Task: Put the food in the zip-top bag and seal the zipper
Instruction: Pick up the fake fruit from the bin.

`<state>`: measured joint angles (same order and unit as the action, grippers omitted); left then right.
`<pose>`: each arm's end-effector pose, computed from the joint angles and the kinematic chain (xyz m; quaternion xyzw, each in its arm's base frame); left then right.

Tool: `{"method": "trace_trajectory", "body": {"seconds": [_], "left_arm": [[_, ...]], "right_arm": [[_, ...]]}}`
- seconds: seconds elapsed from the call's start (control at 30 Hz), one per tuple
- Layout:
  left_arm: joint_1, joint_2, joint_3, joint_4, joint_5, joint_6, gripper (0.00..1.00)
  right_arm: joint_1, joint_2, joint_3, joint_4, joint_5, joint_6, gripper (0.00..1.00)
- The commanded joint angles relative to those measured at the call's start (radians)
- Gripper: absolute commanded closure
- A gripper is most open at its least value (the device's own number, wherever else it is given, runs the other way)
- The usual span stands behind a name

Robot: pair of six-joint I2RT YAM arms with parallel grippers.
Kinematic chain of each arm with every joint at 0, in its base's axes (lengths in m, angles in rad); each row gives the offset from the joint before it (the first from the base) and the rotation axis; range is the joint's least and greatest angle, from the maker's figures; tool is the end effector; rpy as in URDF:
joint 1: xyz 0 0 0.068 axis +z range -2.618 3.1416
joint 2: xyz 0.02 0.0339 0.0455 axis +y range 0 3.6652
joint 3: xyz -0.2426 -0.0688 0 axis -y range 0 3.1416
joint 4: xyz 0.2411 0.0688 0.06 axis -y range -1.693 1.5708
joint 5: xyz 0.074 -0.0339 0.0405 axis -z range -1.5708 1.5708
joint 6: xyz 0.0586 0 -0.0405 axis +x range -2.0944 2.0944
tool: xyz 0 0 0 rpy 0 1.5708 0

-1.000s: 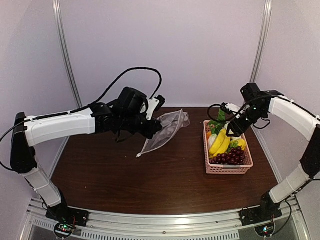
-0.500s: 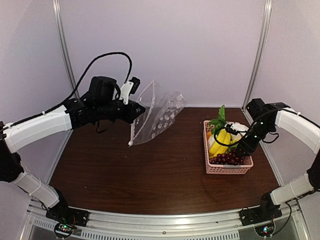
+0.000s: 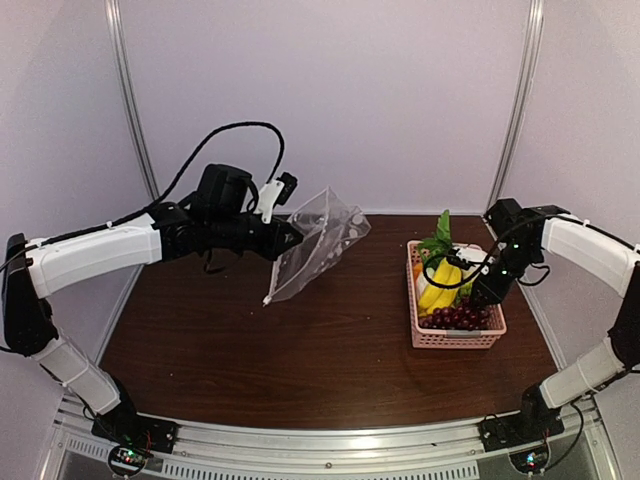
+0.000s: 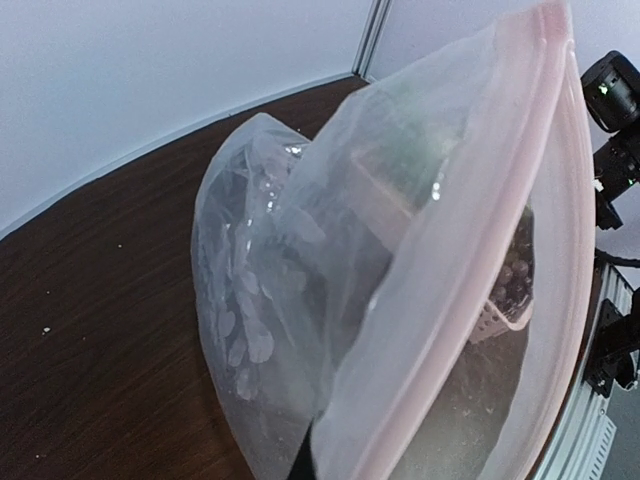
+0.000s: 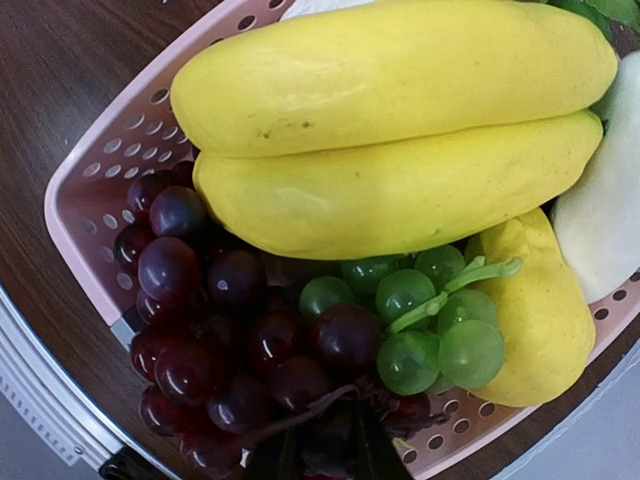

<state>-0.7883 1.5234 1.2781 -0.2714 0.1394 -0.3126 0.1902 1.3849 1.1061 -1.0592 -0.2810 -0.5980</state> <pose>0.2563 -0.2694 0.2903 0.2372 0.8297 -0.3138 0.3962 0.2459 0.0639 0.2165 -0.3926 0.9018 0.1129 0.1408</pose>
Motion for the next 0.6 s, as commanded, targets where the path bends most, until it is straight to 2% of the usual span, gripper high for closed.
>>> {"method": "trace_trajectory", "body": {"seconds": [0.0, 0.17, 0.37, 0.57], "left_arm": [[-0.003, 0.014, -0.01, 0.021, 0.044, 0.006, 1.0], [-0.003, 0.025, -0.004, 0.026, 0.084, 0.004, 1.0], [-0.003, 0.011, 0.016, 0.0, 0.024, 0.03, 1.0], [-0.003, -0.021, 0.133, -0.186, -0.255, 0.101, 1.0]], "right_arm": [[-0.003, 0.001, 0.032, -0.024, -0.019, 0.025, 0.91], [-0.003, -0.079, 0.096, -0.087, -0.029, 0.036, 1.0], [-0.003, -0.178, 0.149, -0.148, -0.156, 0.021, 1.0], [-0.003, -0.228, 0.213, -0.195, -0.349, -0.03, 1.0]]}}
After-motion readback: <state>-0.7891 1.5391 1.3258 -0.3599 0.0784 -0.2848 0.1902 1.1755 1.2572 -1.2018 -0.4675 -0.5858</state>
